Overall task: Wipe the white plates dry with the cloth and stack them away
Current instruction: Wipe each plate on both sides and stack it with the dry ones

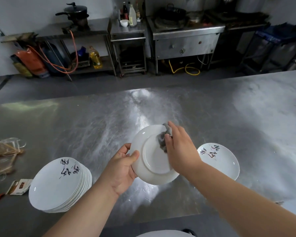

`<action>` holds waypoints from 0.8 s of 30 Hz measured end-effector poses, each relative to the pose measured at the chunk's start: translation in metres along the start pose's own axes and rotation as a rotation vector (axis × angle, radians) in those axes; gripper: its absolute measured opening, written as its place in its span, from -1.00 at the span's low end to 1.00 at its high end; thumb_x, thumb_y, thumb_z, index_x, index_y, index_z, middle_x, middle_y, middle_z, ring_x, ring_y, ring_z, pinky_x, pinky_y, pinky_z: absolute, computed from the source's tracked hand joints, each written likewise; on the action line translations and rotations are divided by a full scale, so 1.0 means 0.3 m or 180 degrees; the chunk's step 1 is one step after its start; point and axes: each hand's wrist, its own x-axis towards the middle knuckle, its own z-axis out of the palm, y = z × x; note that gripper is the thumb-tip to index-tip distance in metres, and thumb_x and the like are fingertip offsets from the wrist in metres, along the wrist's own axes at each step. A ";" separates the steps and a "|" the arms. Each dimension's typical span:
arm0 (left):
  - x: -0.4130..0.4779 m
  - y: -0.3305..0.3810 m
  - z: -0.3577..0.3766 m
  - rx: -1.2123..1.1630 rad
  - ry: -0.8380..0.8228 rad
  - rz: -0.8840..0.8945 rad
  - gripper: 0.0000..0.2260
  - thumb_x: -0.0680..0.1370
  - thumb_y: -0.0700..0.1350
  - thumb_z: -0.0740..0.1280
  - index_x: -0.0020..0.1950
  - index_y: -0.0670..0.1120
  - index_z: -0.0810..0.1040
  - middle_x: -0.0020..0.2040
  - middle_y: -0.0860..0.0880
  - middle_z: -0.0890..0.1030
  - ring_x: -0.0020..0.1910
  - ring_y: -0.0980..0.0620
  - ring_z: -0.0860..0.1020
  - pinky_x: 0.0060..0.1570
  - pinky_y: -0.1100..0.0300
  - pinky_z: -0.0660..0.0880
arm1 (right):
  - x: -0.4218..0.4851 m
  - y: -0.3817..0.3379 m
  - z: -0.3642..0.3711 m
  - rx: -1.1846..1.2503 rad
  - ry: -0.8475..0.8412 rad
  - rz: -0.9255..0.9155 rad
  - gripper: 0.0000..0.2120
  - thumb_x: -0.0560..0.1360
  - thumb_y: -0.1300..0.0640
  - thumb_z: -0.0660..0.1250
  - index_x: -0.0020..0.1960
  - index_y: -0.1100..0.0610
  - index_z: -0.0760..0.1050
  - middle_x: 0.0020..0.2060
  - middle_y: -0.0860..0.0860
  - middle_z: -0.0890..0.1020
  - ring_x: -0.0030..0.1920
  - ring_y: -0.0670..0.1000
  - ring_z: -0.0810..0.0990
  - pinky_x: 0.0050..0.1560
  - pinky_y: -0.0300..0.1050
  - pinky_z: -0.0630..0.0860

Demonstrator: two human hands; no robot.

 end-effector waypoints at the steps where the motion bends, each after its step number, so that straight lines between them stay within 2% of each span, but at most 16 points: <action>1: -0.001 -0.004 0.004 -0.0029 -0.0016 -0.0011 -0.71 0.48 -0.27 0.44 0.18 -0.10 0.54 0.07 -0.17 0.70 -0.06 -0.10 0.69 -0.08 -0.03 0.63 | 0.009 0.006 -0.006 -0.0175 0.0003 -0.0333 -0.52 0.74 -0.01 0.05 0.63 0.03 0.23 0.52 -0.05 0.36 0.50 0.05 0.32 0.45 -0.10 0.28; 4: 0.008 0.029 0.013 -0.0143 0.0012 0.0146 -0.78 0.49 -0.25 0.35 0.12 -0.09 0.53 0.04 -0.14 0.72 -0.09 -0.06 0.71 -0.13 0.04 0.68 | 0.057 0.019 -0.035 -0.0571 -0.0103 -0.0965 -0.44 0.70 -0.05 0.06 0.68 0.00 0.13 0.65 -0.09 0.19 0.65 0.05 0.12 0.61 -0.07 0.13; 7: 0.026 0.084 0.020 -0.0465 0.0159 0.0305 -0.84 0.59 -0.27 0.27 0.09 -0.06 0.55 0.02 -0.08 0.73 -0.10 0.00 0.73 -0.19 0.09 0.69 | 0.000 0.024 -0.032 -0.0102 -0.0095 -0.0738 -0.43 0.74 0.00 0.07 0.71 -0.02 -0.01 0.69 -0.13 -0.01 0.68 -0.05 -0.06 0.65 -0.11 -0.02; 10: 0.034 0.085 0.021 -0.0596 0.0255 0.0247 -0.79 0.67 -0.29 0.20 0.15 -0.05 0.56 0.06 -0.06 0.74 -0.05 0.02 0.74 -0.18 0.08 0.69 | -0.097 0.029 0.008 0.0155 -0.0195 -0.0450 -0.39 0.74 -0.01 0.06 0.71 -0.05 -0.12 0.67 -0.22 -0.17 0.67 -0.11 -0.19 0.62 -0.20 -0.09; 11: 0.031 0.073 0.022 -0.0573 0.0245 0.0179 -0.80 0.67 -0.28 0.20 0.16 -0.05 0.55 0.08 -0.07 0.74 -0.04 0.01 0.74 -0.19 0.06 0.69 | -0.093 0.030 0.010 0.0126 -0.0153 -0.0419 -0.40 0.74 -0.03 0.04 0.71 -0.04 -0.10 0.67 -0.21 -0.15 0.68 -0.08 -0.19 0.62 -0.20 -0.11; 13: 0.019 0.054 0.038 -0.0496 0.0206 0.0074 -0.84 0.61 -0.26 0.26 0.12 -0.05 0.54 0.08 -0.09 0.72 -0.06 -0.01 0.73 -0.21 0.05 0.69 | -0.031 0.028 -0.010 0.0107 0.0034 -0.0441 -0.42 0.72 -0.04 0.04 0.71 0.02 0.03 0.68 -0.14 0.02 0.68 -0.04 -0.06 0.65 -0.14 -0.05; 15: 0.018 0.056 0.058 -0.0519 0.0222 0.0115 -0.86 0.59 -0.25 0.28 0.08 -0.05 0.53 0.04 -0.07 0.73 -0.09 0.01 0.73 -0.22 0.09 0.68 | 0.035 0.013 -0.056 0.0203 0.0093 -0.0426 -0.46 0.73 -0.01 0.09 0.69 0.02 0.12 0.67 -0.12 0.13 0.66 -0.10 0.04 0.65 -0.11 0.04; 18: 0.034 0.092 0.077 -0.0734 0.0355 0.0283 -0.82 0.68 -0.28 0.20 0.05 -0.03 0.54 -0.05 -0.01 0.75 -0.12 0.08 0.74 -0.23 0.16 0.68 | 0.011 -0.009 -0.053 0.0186 0.0089 -0.0541 -0.41 0.72 -0.01 0.11 0.71 0.02 0.04 0.69 -0.12 0.04 0.67 -0.09 -0.05 0.65 -0.14 -0.04; 21: 0.045 0.100 0.080 -0.0844 0.0350 0.0330 -0.83 0.69 -0.24 0.21 0.09 -0.03 0.56 0.10 -0.08 0.75 -0.02 0.02 0.74 -0.17 0.08 0.70 | -0.125 -0.039 0.025 0.0394 0.0274 -0.0323 -0.32 0.66 -0.07 0.12 0.71 -0.04 -0.06 0.69 -0.17 -0.10 0.68 -0.05 -0.12 0.64 -0.11 -0.07; 23: 0.034 0.079 0.091 -0.0797 0.0245 0.0322 -0.79 0.66 -0.23 0.21 0.23 -0.06 0.54 0.26 -0.15 0.69 0.12 -0.07 0.72 -0.08 0.01 0.70 | -0.159 -0.054 0.053 0.0757 0.0545 -0.0250 -0.32 0.65 -0.05 0.16 0.71 -0.03 0.01 0.69 -0.18 -0.07 0.66 -0.11 -0.08 0.63 -0.14 -0.05; 24: 0.022 0.068 0.101 -0.0757 0.0140 0.0311 -0.71 0.63 -0.24 0.23 0.33 -0.07 0.51 0.32 -0.17 0.65 0.20 -0.12 0.69 -0.01 -0.02 0.69 | -0.142 -0.056 0.045 0.0953 0.0716 -0.0203 -0.34 0.64 -0.03 0.19 0.70 -0.01 0.08 0.68 -0.16 -0.01 0.65 -0.16 -0.04 0.62 -0.18 -0.02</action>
